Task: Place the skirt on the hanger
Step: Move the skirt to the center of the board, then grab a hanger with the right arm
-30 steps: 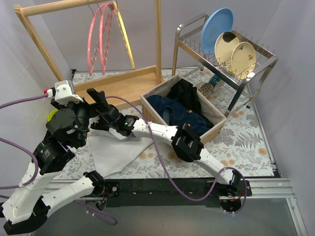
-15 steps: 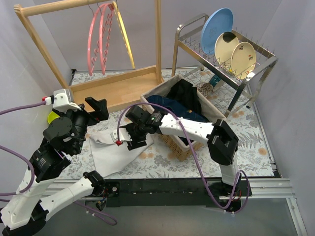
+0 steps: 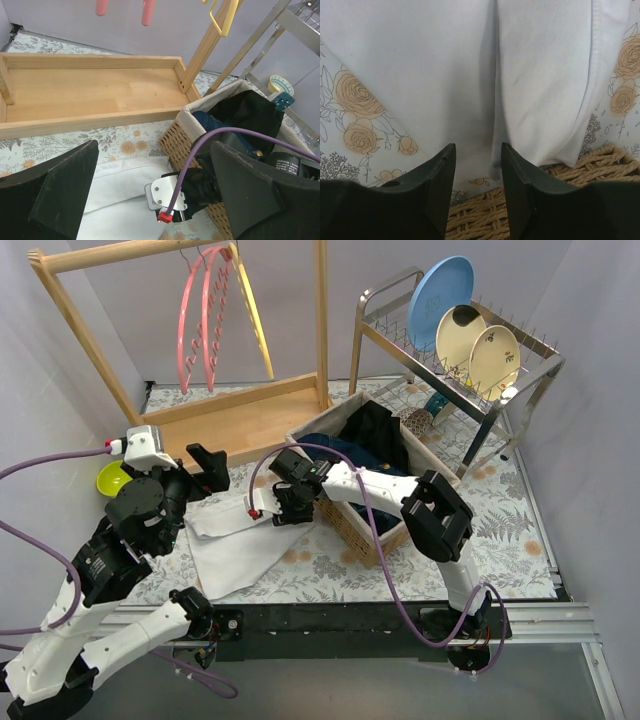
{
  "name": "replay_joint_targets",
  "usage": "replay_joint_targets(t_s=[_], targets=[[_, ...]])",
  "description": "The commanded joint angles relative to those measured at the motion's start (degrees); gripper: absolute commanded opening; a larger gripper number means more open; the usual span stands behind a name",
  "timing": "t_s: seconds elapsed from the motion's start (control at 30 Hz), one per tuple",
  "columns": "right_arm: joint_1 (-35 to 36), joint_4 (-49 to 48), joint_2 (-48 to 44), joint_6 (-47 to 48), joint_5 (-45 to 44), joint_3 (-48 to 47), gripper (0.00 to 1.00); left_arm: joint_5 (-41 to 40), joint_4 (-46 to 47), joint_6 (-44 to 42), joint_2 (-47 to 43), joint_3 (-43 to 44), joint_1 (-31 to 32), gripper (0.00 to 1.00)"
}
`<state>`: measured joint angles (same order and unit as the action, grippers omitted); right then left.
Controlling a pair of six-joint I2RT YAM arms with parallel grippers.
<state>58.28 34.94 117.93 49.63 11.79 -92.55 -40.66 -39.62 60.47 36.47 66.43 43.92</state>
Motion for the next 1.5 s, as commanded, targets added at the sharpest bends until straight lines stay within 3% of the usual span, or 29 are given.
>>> replay_joint_targets(t_s=[0.0,0.17,0.33,0.37,0.5,0.67,0.77,0.83,0.9,1.0,1.2,1.27,1.33,1.47], targets=[[-0.5,5.0,-4.4,1.3,6.6,-0.3,0.51,1.5,2.1,-1.5,4.0,-0.7,-0.4,0.96],[-0.4,18.7,-10.4,10.7,26.2,-0.5,0.74,-1.2,7.6,-6.3,10.4,2.6,-0.3,0.97],[-0.5,26.0,-16.3,11.4,32.4,-3.0,0.74,-0.7,12.5,-11.9,17.2,11.1,-0.5,0.98],[-0.6,26.0,-17.5,9.9,32.6,-2.5,0.74,-0.9,11.8,-12.2,18.8,16.2,-0.6,0.98],[-1.9,22.8,-24.8,4.1,32.8,0.7,0.73,0.3,9.2,-12.8,27.5,27.7,-1.6,0.98],[-8.3,13.9,-33.0,-3.8,33.4,6.6,0.72,1.9,8.0,-12.7,31.3,36.6,-2.4,0.97],[-14.2,6.0,-37.1,-12.2,33.3,8.8,0.72,3.6,6.3,-12.1,34.4,42.7,-2.7,0.97],[-17.8,-1.4,-39.1,-21.8,28.5,9.8,0.73,6.1,4.2,-10.4,35.3,44.5,-2.7,0.96],[-19.9,-5.3,-39.4,-28.1,23.3,7.0,0.74,7.0,3.1,-9.0,34.4,43.0,-2.7,0.97],[-20.7,-9.3,-36.8,-36.4,15.1,0.7,0.81,7.2,3.6,-6.3,28.3,33.3,-2.7,0.97],[-18.8,-11.4,-22.1,-54.3,8.5,-25.4,0.81,5.3,3.1,-1.9,13.8,14.3,-2.6,0.98],[-17.9,-11.7,-17.9,-56.0,2.3,-34.2,0.81,4.5,2.9,-1.8,10.6,10.3,-2.6,0.98],[-16.9,-14.8,-13.5,-58.4,-1.9,-37.1,0.86,4.3,3.2,-1.9,6.8,5.0,-2.7,0.98],[-13.9,-19.2,-9.4,-56.3,-8.0,-40.7,0.86,5.2,4.8,-1.8,4.1,-4.9,-2.7,0.98]])
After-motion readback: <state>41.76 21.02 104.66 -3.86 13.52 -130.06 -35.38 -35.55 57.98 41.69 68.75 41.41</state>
